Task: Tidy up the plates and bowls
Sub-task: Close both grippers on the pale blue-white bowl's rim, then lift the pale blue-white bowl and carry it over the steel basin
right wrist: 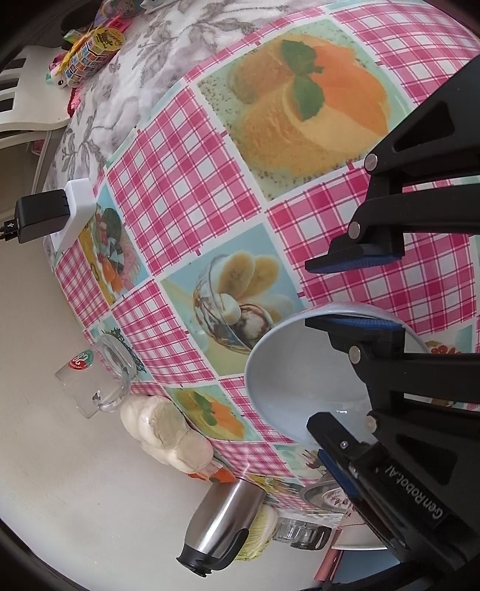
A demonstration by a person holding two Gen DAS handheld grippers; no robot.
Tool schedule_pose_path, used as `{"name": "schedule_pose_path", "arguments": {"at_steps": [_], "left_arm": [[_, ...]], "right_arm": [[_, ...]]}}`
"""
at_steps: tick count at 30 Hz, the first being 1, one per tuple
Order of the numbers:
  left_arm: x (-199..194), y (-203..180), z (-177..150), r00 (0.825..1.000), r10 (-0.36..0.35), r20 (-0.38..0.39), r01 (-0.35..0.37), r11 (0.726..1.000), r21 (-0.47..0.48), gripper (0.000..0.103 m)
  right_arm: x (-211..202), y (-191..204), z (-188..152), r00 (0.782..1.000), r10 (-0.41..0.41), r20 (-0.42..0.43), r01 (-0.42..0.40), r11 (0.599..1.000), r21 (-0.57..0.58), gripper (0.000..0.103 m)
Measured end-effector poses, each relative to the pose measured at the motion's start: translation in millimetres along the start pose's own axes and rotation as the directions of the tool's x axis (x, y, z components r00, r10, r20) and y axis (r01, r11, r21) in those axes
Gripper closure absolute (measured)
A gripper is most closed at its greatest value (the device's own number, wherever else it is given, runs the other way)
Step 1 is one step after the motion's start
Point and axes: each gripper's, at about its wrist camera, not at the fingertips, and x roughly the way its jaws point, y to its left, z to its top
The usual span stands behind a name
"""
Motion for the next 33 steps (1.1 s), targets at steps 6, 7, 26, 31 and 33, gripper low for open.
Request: {"name": "schedule_pose_path", "arguments": {"at_steps": [6, 7, 26, 31, 33], "left_arm": [[9, -2, -3, 1.000, 0.006, -0.011, -0.006, 1.000, 0.008, 0.072], [9, -2, -3, 1.000, 0.008, -0.008, -0.008, 1.000, 0.008, 0.072], [9, -1, -4, 1.000, 0.017, 0.024, -0.017, 1.000, 0.011, 0.081], [7, 0, -3, 0.999, -0.011, 0.030, 0.011, 1.000, 0.002, 0.084], [7, 0, -3, 0.999, -0.016, 0.030, 0.016, 1.000, 0.003, 0.084]], "right_arm": [[5, 1, -2, 1.000, -0.002, -0.010, 0.002, 1.000, -0.004, 0.080], [5, 0, -1, 1.000, 0.001, -0.010, -0.001, 1.000, -0.003, 0.080], [15, 0, -4, 0.996, 0.071, -0.051, -0.069, 0.997, 0.045, 0.080], [15, -1, -4, 0.993, 0.108, -0.053, -0.104, 0.993, 0.064, 0.089], [14, 0, -4, 0.994, 0.100, -0.051, -0.097, 0.993, 0.063, 0.089]]}}
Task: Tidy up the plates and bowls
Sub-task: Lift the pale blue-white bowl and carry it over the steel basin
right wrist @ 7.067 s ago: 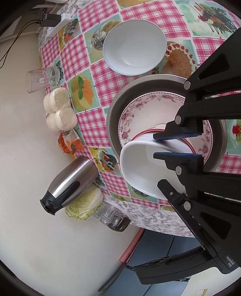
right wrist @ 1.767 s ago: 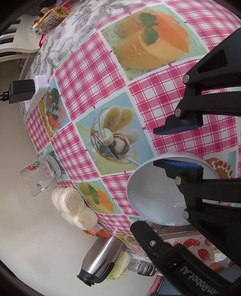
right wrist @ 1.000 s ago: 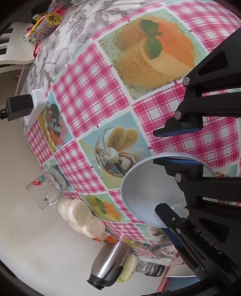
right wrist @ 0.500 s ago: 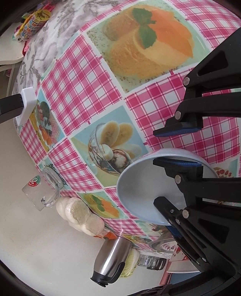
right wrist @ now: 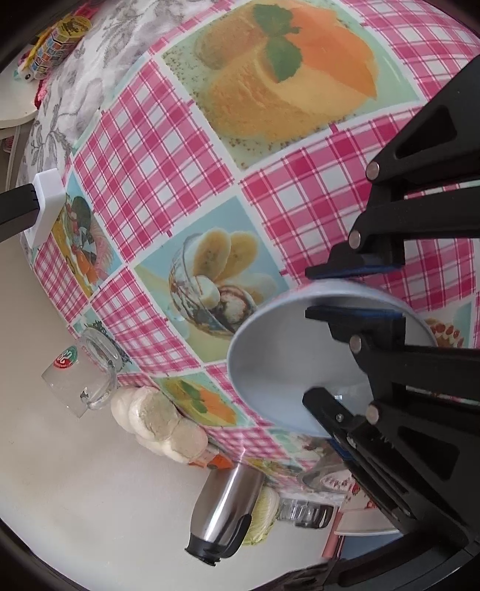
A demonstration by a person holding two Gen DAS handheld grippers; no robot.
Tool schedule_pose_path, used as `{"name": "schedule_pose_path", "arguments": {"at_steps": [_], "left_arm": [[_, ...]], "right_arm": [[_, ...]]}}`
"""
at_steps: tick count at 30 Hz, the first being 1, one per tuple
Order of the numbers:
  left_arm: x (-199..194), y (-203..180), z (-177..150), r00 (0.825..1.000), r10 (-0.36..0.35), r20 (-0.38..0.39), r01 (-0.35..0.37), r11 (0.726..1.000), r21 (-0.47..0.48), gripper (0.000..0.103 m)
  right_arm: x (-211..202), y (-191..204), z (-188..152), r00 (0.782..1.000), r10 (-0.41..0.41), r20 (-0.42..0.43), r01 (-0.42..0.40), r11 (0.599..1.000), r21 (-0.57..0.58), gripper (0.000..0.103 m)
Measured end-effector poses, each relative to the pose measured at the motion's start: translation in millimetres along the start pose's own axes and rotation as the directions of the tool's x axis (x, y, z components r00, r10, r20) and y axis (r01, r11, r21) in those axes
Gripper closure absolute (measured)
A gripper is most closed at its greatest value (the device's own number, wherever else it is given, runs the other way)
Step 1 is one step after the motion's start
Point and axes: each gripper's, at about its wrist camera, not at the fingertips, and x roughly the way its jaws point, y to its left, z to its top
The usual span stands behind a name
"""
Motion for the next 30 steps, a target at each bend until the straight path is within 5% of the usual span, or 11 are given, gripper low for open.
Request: {"name": "schedule_pose_path", "arguments": {"at_steps": [7, 20, 30], "left_arm": [[-11, 7, 4, 0.998, -0.051, 0.023, 0.052, 0.998, -0.041, 0.084], [-106, 10, 20, 0.976, -0.085, 0.200, 0.085, 0.996, 0.008, 0.085], [-155, 21, 17, 0.958, -0.107, 0.267, 0.109, 0.994, 0.008, 0.085]], "right_arm": [[-10, 2, 2, 1.000, 0.023, 0.014, -0.023, 1.000, 0.009, 0.088], [-80, 40, 6, 0.986, 0.089, 0.138, -0.087, 0.996, -0.021, 0.088], [-121, 68, -1, 0.970, 0.122, 0.210, -0.115, 0.992, -0.043, 0.087]]}}
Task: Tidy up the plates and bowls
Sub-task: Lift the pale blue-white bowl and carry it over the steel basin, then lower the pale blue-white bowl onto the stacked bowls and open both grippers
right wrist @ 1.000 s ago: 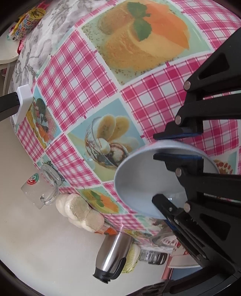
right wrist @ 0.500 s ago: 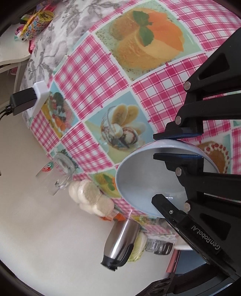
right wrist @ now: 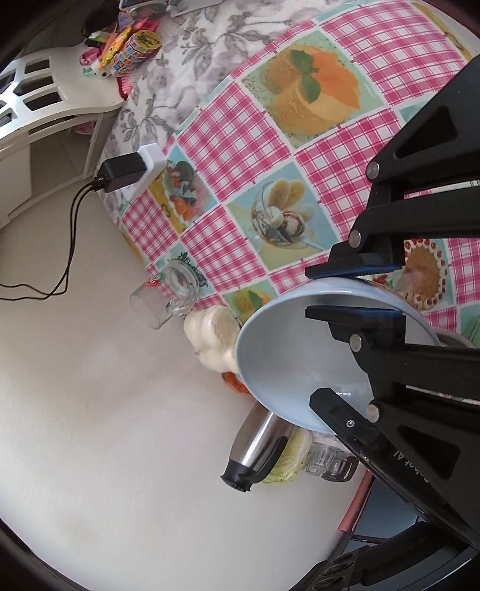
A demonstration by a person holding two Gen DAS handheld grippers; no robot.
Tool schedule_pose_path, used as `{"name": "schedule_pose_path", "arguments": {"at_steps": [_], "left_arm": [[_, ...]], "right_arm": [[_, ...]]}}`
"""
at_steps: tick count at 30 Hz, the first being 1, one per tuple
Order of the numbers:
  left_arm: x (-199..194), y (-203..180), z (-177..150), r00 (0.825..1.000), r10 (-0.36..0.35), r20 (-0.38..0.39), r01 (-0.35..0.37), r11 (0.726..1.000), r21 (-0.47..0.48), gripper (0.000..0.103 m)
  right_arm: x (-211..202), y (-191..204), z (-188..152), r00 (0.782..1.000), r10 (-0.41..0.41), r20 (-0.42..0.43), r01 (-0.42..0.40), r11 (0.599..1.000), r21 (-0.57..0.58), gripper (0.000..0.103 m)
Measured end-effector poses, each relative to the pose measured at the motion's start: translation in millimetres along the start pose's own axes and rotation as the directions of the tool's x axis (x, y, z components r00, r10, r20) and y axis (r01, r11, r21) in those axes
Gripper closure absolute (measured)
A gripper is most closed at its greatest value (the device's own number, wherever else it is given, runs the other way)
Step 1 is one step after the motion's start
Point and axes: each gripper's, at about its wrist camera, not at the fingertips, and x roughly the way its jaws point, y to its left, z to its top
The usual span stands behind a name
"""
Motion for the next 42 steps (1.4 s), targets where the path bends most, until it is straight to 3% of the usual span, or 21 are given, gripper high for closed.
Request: {"name": "schedule_pose_path", "arguments": {"at_steps": [23, 42], "left_arm": [[-57, 91, -8, 0.999, 0.040, 0.036, -0.036, 0.992, -0.118, 0.085], [-86, 170, -29, 0.993, 0.112, 0.028, -0.101, 0.961, -0.257, 0.085]], "right_arm": [[8, 87, -40, 0.999, 0.037, -0.036, -0.040, 0.994, -0.098, 0.086], [35, 154, -88, 0.993, 0.044, -0.112, -0.070, 0.969, -0.235, 0.086]]}}
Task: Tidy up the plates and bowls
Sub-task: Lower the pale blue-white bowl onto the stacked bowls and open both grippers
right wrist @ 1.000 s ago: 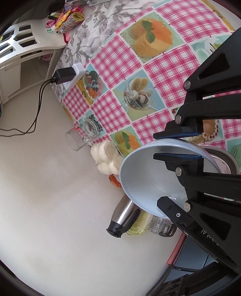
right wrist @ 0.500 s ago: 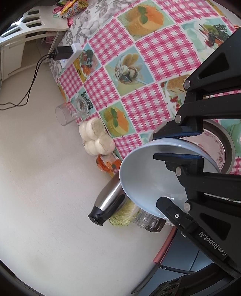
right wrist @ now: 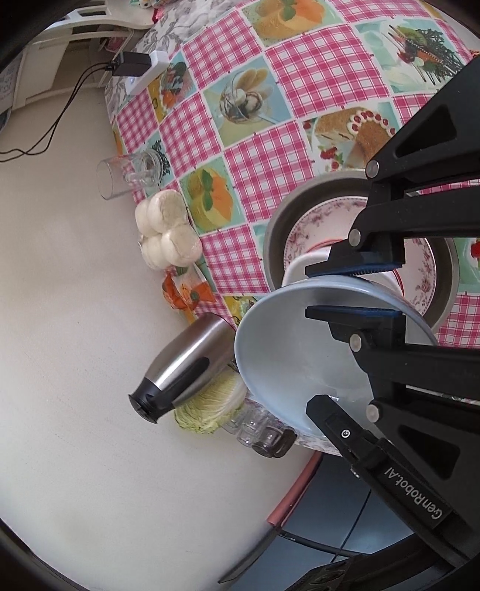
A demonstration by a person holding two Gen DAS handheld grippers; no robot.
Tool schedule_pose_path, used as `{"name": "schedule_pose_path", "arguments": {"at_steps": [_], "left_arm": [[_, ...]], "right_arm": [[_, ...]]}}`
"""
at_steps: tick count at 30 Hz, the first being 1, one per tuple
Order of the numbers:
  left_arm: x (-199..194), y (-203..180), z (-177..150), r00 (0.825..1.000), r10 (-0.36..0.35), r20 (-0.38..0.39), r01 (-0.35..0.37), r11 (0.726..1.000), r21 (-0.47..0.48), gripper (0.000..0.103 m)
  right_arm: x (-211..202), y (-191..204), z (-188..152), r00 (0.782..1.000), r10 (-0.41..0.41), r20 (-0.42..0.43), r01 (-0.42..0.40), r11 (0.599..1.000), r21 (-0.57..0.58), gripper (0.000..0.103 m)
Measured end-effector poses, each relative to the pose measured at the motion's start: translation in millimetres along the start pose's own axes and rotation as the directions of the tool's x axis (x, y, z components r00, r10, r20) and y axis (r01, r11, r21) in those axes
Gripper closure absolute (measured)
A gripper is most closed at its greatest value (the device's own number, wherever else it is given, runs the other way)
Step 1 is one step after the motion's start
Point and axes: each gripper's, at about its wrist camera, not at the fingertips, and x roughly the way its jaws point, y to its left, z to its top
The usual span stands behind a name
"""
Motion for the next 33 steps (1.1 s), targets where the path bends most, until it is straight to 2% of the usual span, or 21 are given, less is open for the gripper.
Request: {"name": "schedule_pose_path", "arguments": {"at_steps": [14, 23, 33], "left_arm": [[3, 29, -3, 1.000, 0.006, -0.029, -0.007, 0.998, -0.055, 0.085], [18, 20, -4, 0.999, -0.007, -0.053, 0.005, 0.999, -0.046, 0.085], [40, 24, -9, 0.995, -0.021, -0.094, 0.014, 0.997, -0.077, 0.085]], "right_arm": [[15, 22, -11, 0.999, -0.001, -0.038, 0.000, 0.999, -0.038, 0.086], [20, 12, -8, 0.999, -0.041, -0.029, 0.040, 0.999, -0.029, 0.086], [35, -2, -8, 0.998, -0.045, -0.042, 0.044, 0.999, -0.006, 0.086]]}}
